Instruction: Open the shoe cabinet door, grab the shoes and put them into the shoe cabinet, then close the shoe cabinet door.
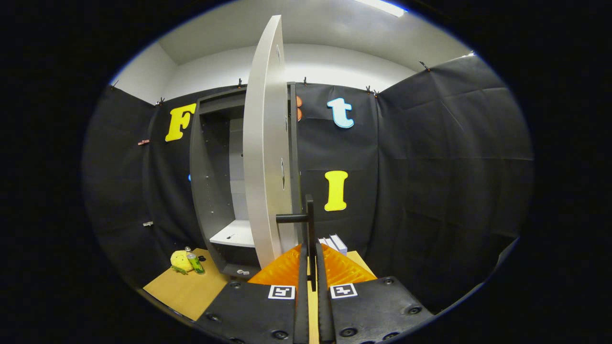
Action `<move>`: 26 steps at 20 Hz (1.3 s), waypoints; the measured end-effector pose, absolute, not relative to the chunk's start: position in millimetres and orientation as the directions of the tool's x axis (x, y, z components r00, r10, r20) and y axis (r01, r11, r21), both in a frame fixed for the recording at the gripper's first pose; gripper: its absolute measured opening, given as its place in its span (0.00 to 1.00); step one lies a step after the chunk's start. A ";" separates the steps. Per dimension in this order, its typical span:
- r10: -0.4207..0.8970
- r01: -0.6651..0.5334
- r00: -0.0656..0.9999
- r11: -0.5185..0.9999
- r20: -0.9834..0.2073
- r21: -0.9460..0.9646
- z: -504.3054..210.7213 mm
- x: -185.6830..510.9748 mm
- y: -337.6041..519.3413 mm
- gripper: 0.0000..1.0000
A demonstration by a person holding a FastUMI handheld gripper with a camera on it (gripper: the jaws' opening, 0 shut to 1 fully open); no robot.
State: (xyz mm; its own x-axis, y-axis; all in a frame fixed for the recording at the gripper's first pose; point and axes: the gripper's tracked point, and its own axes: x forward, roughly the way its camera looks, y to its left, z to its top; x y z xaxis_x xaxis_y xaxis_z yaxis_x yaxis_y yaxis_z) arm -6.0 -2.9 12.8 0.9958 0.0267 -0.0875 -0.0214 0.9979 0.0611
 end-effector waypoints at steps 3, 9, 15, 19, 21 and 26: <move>-0.007 0.009 0.997 1.000 -0.076 0.021 14.4 -15.9 -3.8 0.12; 0.020 -0.020 1.000 1.000 -0.008 -0.013 26.6 -52.9 18.1 0.37; 0.306 -0.309 0.951 0.947 0.043 0.088 29.7 -94.8 96.7 0.91; 0.390 -0.369 0.914 0.913 -0.110 0.175 -31.0 -93.6 143.4 0.99; 0.391 -0.345 0.893 0.913 -0.224 0.218 -73.0 -87.9 157.8 1.00; 0.335 -0.265 0.817 0.941 -0.470 0.209 -185.4 -77.9 190.1 0.98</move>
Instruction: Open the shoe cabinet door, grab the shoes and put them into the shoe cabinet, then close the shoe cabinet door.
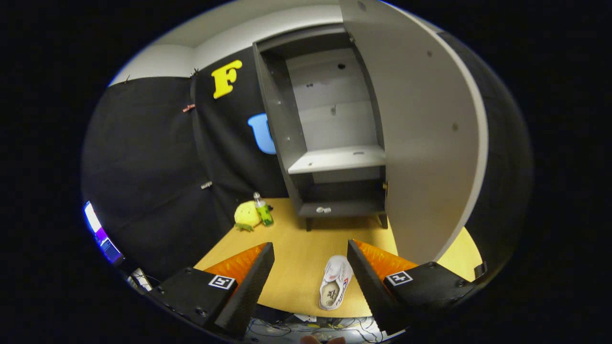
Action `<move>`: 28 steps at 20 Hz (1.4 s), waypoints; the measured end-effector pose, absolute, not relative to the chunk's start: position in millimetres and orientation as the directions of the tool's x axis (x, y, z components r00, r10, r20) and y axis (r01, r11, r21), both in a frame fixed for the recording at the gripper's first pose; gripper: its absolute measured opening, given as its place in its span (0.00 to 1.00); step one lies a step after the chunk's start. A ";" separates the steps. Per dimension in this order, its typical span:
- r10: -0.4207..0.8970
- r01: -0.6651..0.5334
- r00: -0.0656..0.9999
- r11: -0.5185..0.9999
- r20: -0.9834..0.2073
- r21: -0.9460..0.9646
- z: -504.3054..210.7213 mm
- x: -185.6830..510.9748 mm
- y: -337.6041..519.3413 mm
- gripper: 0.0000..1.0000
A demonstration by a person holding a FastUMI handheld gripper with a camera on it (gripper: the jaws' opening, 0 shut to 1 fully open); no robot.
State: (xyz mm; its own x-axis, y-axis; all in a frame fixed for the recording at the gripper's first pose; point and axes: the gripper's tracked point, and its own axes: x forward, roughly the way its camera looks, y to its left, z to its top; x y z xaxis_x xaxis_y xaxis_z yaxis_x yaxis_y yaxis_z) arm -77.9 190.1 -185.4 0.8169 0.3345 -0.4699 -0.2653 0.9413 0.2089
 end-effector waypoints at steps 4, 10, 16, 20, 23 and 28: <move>0.285 -0.197 0.734 0.958 -0.616 0.209 -273.9 -85.0 207.0 0.99; 0.195 -0.099 0.642 0.980 -0.741 0.172 -373.2 -89.7 205.4 0.93; 0.102 -0.058 0.625 0.995 -0.774 0.084 -431.9 -63.8 206.3 0.63; 0.043 -0.039 0.623 0.999 -0.781 0.024 -460.4 -40.0 203.1 0.55; -0.017 -0.005 0.660 1.000 -0.751 -0.027 -469.4 -23.7 198.2 0.17; 0.045 -0.066 0.681 0.998 -0.731 0.000 -472.0 -13.4 206.8 0.08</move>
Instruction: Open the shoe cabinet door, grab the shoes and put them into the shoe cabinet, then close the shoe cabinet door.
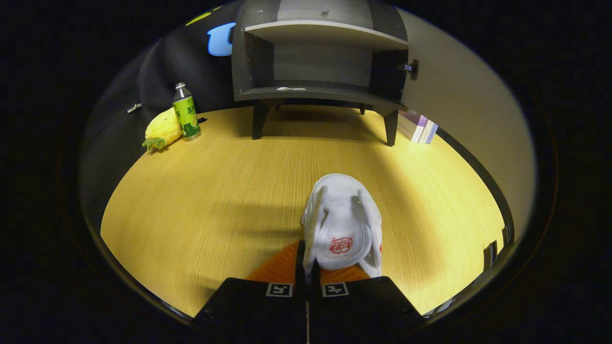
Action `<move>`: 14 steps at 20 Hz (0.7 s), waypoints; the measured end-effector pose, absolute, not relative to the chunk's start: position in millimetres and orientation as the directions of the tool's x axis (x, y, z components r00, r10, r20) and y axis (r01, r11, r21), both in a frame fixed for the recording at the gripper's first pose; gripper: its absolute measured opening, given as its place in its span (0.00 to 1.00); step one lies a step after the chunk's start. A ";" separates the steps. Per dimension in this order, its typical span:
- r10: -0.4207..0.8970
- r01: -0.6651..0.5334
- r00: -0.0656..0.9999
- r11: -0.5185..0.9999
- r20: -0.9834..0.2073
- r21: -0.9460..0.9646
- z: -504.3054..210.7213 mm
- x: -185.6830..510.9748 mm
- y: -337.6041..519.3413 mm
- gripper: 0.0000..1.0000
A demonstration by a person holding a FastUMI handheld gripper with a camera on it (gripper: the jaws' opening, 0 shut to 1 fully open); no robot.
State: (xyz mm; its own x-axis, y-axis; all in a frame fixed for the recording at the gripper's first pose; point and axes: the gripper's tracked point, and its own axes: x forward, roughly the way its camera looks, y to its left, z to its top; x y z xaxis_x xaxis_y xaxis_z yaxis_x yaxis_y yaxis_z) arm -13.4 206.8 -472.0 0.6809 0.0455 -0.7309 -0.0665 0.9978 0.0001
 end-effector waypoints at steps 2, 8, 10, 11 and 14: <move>0.074 -0.069 0.659 0.997 -0.748 0.037 -470.4 -12.4 207.7 0.07; 0.118 -0.078 0.644 0.993 -0.755 0.089 -442.0 -6.0 196.1 0.05; 0.135 -0.077 0.654 0.991 -0.744 0.111 -423.9 -1.2 192.0 0.05; 0.145 -0.083 0.664 0.989 -0.733 0.121 -410.9 0.8 190.6 0.05; 0.181 -0.124 0.695 0.984 -0.696 0.132 -367.6 7.5 189.6 0.05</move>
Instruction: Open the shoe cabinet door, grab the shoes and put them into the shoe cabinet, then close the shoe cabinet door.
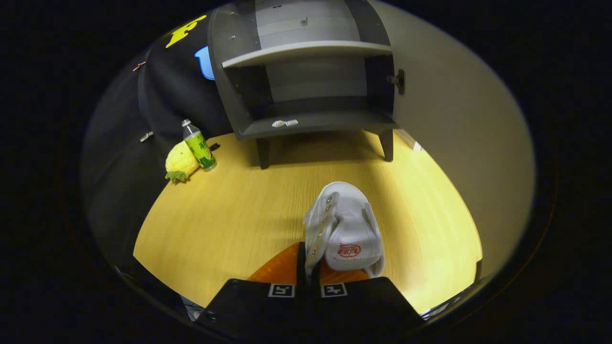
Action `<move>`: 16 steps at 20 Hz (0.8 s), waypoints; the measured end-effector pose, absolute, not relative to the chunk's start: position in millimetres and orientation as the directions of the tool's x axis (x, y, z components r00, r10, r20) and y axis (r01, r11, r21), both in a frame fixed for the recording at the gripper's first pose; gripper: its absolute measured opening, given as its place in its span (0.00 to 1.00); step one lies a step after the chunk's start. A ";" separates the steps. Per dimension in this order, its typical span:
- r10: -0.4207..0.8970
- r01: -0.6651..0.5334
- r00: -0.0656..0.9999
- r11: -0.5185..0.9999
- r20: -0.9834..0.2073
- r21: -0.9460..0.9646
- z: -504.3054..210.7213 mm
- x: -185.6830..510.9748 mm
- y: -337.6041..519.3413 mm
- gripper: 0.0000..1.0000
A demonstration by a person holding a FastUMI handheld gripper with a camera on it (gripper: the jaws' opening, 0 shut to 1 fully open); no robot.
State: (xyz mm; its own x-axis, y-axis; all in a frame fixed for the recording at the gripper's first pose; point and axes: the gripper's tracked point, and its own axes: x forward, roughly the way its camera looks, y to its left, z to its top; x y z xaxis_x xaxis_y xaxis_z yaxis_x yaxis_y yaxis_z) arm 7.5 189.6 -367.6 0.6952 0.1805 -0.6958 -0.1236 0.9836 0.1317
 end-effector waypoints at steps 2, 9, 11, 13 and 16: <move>0.195 -0.145 0.714 0.981 -0.672 0.131 -334.4 11.4 188.0 0.05; 0.239 -0.201 0.778 0.971 -0.581 0.130 -220.4 30.0 190.9 0.05; 0.257 -0.205 0.782 0.966 -0.568 0.156 -193.5 38.0 196.0 0.05; 0.287 -0.206 0.778 0.957 -0.559 0.205 -171.8 46.3 203.7 0.05; 0.302 -0.211 0.794 0.951 -0.528 0.226 -140.6 72.3 210.2 0.05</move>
